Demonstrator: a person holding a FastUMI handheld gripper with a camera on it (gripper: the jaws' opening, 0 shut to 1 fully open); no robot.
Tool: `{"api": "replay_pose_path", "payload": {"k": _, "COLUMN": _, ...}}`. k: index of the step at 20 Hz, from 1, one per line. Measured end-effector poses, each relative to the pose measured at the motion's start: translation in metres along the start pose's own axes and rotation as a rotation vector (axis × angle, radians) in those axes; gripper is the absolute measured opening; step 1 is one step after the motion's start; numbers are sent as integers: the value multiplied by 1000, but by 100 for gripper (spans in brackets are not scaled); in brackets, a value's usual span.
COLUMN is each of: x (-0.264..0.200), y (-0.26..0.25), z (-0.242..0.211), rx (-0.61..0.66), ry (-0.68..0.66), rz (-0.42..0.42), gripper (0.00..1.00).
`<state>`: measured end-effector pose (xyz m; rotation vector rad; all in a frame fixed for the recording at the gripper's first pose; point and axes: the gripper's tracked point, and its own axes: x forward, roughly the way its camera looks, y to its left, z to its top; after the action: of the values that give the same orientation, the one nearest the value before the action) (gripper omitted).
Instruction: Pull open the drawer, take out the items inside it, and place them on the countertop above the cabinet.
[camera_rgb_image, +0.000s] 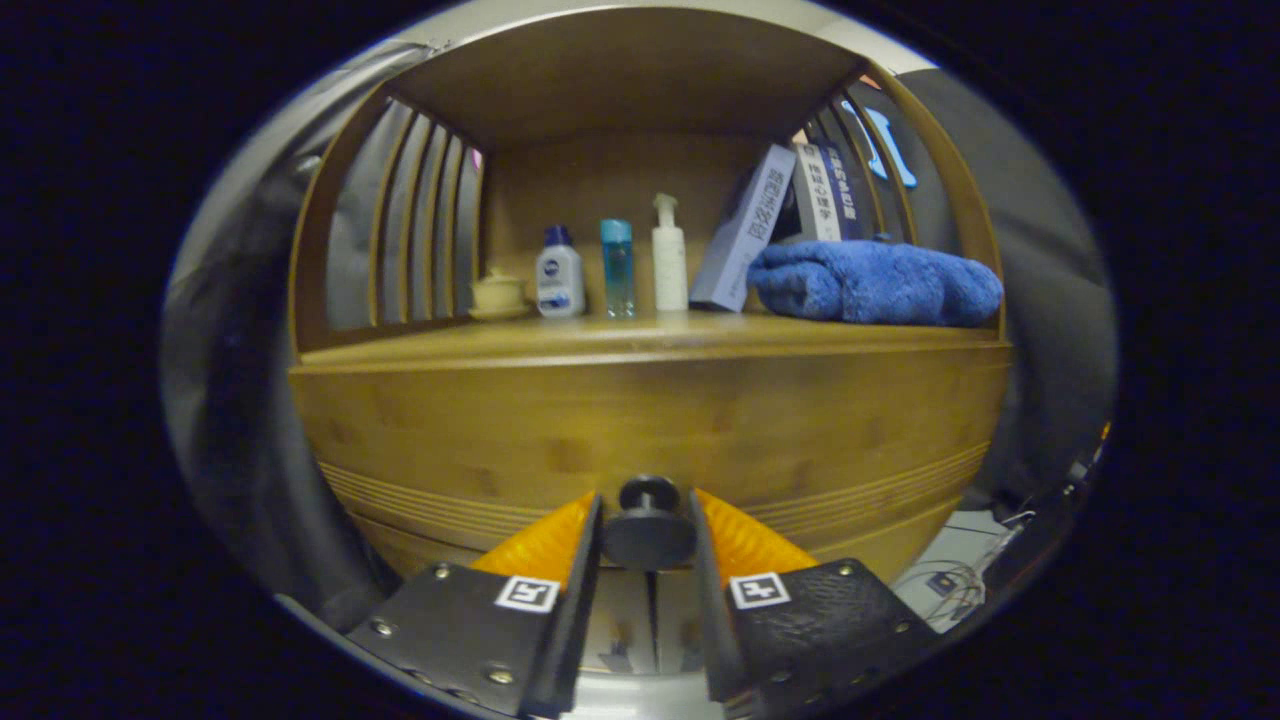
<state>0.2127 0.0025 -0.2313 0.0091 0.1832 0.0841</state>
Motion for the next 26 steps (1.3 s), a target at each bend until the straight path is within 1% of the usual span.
{"api": "replay_pose_path", "payload": {"k": 2, "x": 2, "y": 0, "z": 4, "rx": -45, "ry": -39, "rz": -11, "gripper": 44}}
{"api": "replay_pose_path", "payload": {"k": 4, "x": 3, "y": 0, "z": 4, "rx": -59, "ry": -62, "rz": -26, "gripper": 44}}
{"api": "replay_pose_path", "payload": {"k": 5, "x": 2, "y": 0, "z": 2, "rx": -49, "ry": -48, "rz": -25, "gripper": 42}}
{"api": "replay_pose_path", "payload": {"k": 8, "x": 5, "y": 1, "z": 5, "rx": 51, "ry": -57, "rz": -4, "gripper": 41}}
{"api": "replay_pose_path", "payload": {"k": 10, "x": 5, "y": 3, "z": 3, "rx": 68, "ry": -30, "rz": 23, "gripper": 41}}
{"api": "replay_pose_path", "payload": {"k": 11, "x": 4, "y": 4, "z": 2, "rx": 40, "ry": -9, "rz": 53, "gripper": 41}}
{"api": "replay_pose_path", "payload": {"k": 12, "x": 2, "y": 3, "z": 0, "rx": 34, "ry": 8, "rz": 66, "gripper": 39}}
{"api": "replay_pose_path", "payload": {"k": 14, "x": -8, "y": 3, "z": 2, "rx": -2, "ry": 0, "rz": 75, "gripper": 35}}
{"api": "replay_pose_path", "payload": {"k": 16, "x": -26, "y": 1, "z": 0, "rx": -34, "ry": -10, "rz": 73, "gripper": 35}}
{"api": "replay_pose_path", "payload": {"k": 21, "x": -67, "y": 1, "z": -6, "rx": 12, "ry": -15, "rz": 64, "gripper": 35}}
{"api": "replay_pose_path", "payload": {"k": 24, "x": -93, "y": -2, "z": -9, "rx": 18, "ry": -27, "rz": 30, "gripper": 35}}
{"api": "replay_pose_path", "payload": {"k": 26, "x": -111, "y": -2, "z": -10, "rx": 47, "ry": -31, "rz": 21, "gripper": 34}}
